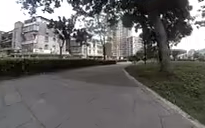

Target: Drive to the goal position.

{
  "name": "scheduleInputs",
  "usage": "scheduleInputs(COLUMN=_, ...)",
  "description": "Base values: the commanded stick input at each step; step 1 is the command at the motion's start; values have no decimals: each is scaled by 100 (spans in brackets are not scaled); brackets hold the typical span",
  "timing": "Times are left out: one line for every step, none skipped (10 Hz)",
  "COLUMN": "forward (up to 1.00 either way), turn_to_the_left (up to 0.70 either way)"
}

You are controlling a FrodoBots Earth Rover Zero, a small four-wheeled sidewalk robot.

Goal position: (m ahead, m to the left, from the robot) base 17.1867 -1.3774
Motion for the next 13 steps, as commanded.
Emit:
scheduleInputs(forward=85, turn_to_the_left=0)
scheduleInputs(forward=85, turn_to_the_left=0)
scheduleInputs(forward=85, turn_to_the_left=0)
scheduleInputs(forward=85, turn_to_the_left=0)
scheduleInputs(forward=85, turn_to_the_left=0)
scheduleInputs(forward=85, turn_to_the_left=0)
scheduleInputs(forward=85, turn_to_the_left=0)
scheduleInputs(forward=85, turn_to_the_left=-3)
scheduleInputs(forward=85, turn_to_the_left=-12)
scheduleInputs(forward=85, turn_to_the_left=-33)
scheduleInputs(forward=85, turn_to_the_left=-34)
scheduleInputs(forward=85, turn_to_the_left=-34)
scheduleInputs(forward=85, turn_to_the_left=-23)
